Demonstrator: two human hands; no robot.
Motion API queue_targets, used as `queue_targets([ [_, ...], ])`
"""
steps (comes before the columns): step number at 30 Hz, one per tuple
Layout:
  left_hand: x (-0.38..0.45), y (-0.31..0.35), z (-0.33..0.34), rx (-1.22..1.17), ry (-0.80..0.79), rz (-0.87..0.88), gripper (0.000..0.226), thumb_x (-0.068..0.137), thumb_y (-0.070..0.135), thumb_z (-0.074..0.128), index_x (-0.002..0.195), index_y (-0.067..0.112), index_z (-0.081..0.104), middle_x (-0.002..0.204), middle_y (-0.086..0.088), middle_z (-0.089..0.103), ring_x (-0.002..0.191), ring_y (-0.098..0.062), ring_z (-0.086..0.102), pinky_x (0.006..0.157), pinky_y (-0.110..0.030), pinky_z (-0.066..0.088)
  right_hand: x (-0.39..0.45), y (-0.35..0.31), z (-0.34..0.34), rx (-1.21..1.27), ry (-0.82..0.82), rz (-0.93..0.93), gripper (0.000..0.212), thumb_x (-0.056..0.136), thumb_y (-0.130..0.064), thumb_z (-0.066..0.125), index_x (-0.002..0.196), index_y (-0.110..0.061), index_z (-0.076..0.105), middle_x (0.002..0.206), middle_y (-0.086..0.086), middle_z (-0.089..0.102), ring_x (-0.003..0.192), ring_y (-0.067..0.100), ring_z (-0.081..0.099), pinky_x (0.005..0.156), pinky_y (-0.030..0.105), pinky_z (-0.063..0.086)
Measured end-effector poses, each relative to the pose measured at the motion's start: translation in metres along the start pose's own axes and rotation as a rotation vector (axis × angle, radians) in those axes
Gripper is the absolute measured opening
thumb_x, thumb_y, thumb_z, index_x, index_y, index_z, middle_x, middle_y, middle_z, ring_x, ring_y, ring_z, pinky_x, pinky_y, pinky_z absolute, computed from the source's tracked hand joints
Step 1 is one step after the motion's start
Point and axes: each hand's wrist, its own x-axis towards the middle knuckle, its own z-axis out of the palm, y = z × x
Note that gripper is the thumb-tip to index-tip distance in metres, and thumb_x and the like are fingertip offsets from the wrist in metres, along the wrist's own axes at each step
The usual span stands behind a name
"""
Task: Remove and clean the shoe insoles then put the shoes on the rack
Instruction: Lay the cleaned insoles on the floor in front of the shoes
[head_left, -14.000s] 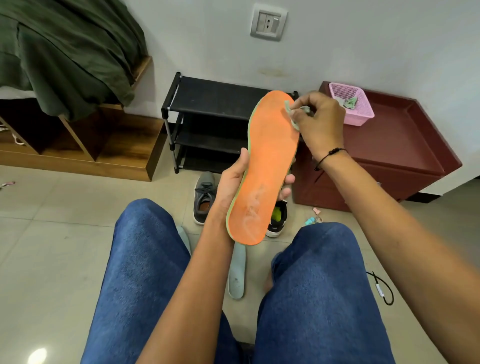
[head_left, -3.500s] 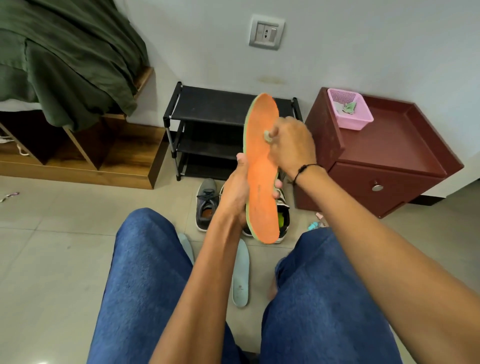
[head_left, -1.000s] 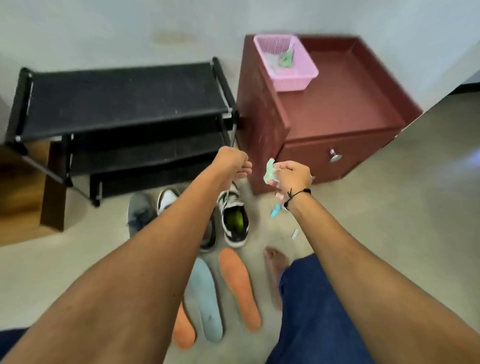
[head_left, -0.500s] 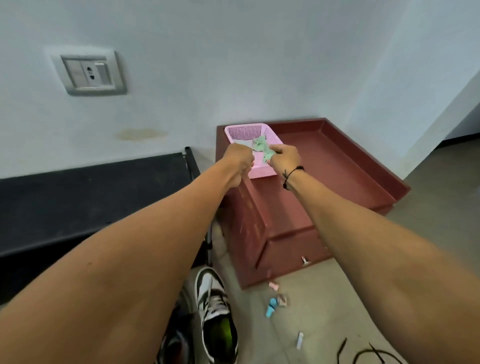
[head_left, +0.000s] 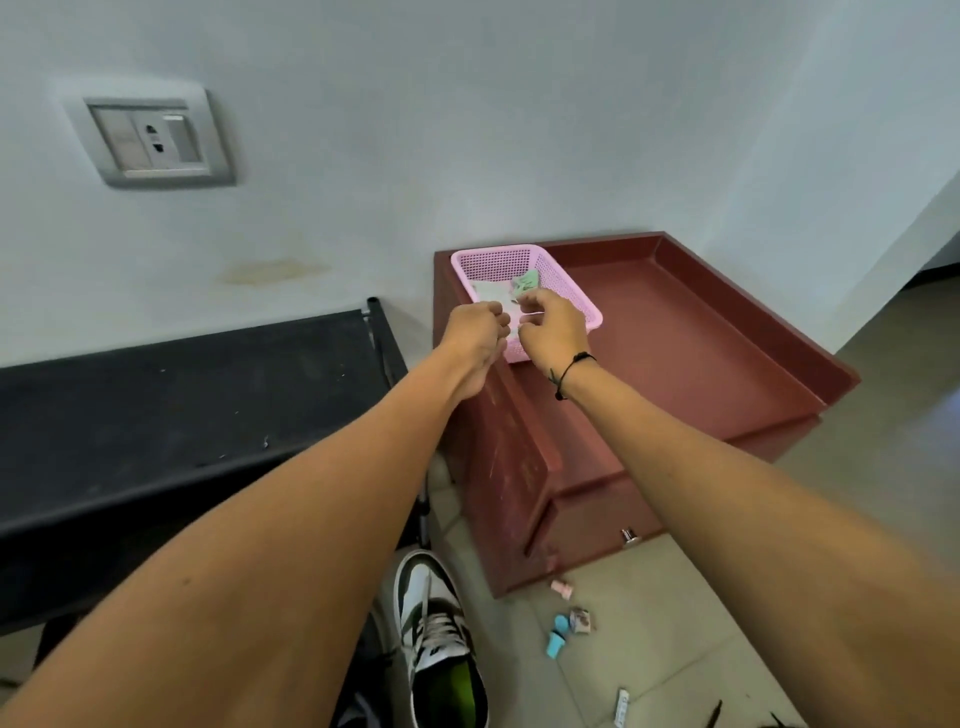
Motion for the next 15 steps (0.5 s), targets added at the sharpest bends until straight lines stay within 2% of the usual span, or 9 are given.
queue_targets([
  [3,-0.040,0.001,-0.020,-0.053,-0.012,0.024,0.044,0.092,-0.010,0.026,0.131,0.000,0.046,0.110,-0.009,0.059,0.095,-0.015,0.059,0.086,-0.022,0.047,-0.032,-0.012,0.005,0.036,0.034,-0.049,0.033,0.082,0.009,0.049,0.110,-0.002,0.063,0.109,0.012,0.066,0.100,0.021,0.061,0.091,0.022,0.044],
  [5,-0.076,-0.002,-0.036,-0.048,-0.008,0.011,0.050,0.090,-0.014,0.025,0.136,-0.002,0.040,0.130,-0.015,0.053,0.118,-0.022,0.054,0.097,-0.026,0.043,-0.064,-0.022,0.010,0.048,0.015,-0.058,0.031,0.081,0.008,0.050,0.105,-0.003,0.066,0.105,0.010,0.068,0.099,0.020,0.061,0.092,0.024,0.046],
  [6,-0.096,-0.005,-0.045,-0.037,-0.006,0.001,0.053,0.089,-0.016,0.025,0.138,-0.003,0.039,0.134,-0.016,0.050,0.123,-0.023,0.051,0.100,-0.027,0.041,-0.082,-0.027,0.013,0.059,-0.011,-0.050,0.031,0.080,0.008,0.050,0.104,-0.003,0.066,0.103,0.009,0.068,0.097,0.018,0.062,0.091,0.024,0.046],
  [8,-0.141,-0.019,-0.067,-0.030,0.028,-0.030,0.052,0.088,-0.017,0.025,0.135,-0.002,0.042,0.128,-0.015,0.053,0.120,-0.023,0.051,0.097,-0.027,0.041,-0.122,-0.036,0.022,0.050,-0.081,-0.039,0.031,0.079,0.007,0.051,0.103,-0.005,0.067,0.099,0.006,0.068,0.092,0.016,0.062,0.089,0.023,0.048],
  [9,-0.165,-0.028,-0.079,-0.032,0.043,-0.043,0.049,0.088,-0.017,0.025,0.128,0.001,0.047,0.117,-0.013,0.056,0.111,-0.020,0.054,0.089,-0.024,0.043,-0.143,-0.040,0.027,0.038,-0.115,-0.035,0.031,0.078,0.007,0.052,0.101,-0.006,0.068,0.097,0.005,0.068,0.090,0.016,0.063,0.087,0.021,0.048],
  [11,-0.222,-0.056,-0.108,-0.042,0.094,-0.089,0.044,0.088,-0.018,0.023,0.110,0.007,0.052,0.096,-0.007,0.054,0.090,-0.016,0.052,0.073,-0.019,0.042,-0.196,-0.046,0.042,0.023,-0.217,-0.016,0.030,0.078,0.006,0.053,0.100,-0.008,0.069,0.094,0.003,0.068,0.089,0.014,0.062,0.078,0.007,0.045],
  [12,-0.245,-0.071,-0.121,-0.066,0.135,-0.124,0.044,0.089,-0.018,0.023,0.113,0.006,0.052,0.098,-0.008,0.055,0.092,-0.017,0.053,0.074,-0.019,0.043,-0.219,-0.047,0.049,0.006,-0.275,-0.005,0.029,0.079,0.006,0.054,0.100,-0.008,0.069,0.093,0.001,0.066,0.088,0.011,0.061,0.071,0.001,0.042],
  [13,-0.272,-0.090,-0.137,-0.098,0.189,-0.176,0.044,0.090,-0.018,0.022,0.118,0.002,0.050,0.105,-0.010,0.055,0.098,-0.019,0.054,0.078,-0.020,0.045,-0.247,-0.048,0.058,-0.008,-0.342,0.001,0.028,0.080,0.006,0.054,0.100,-0.007,0.069,0.092,0.000,0.065,0.088,0.010,0.060,0.070,0.000,0.041],
  [15,-0.321,-0.125,-0.167,-0.151,0.260,-0.257,0.039,0.092,-0.017,0.022,0.113,-0.002,0.051,0.104,-0.011,0.051,0.098,-0.018,0.053,0.073,-0.016,0.045,-0.293,-0.046,0.077,-0.023,-0.435,0.024,0.024,0.082,0.005,0.055,0.099,-0.006,0.069,0.091,0.001,0.064,0.090,0.013,0.060,0.080,0.012,0.046],
])
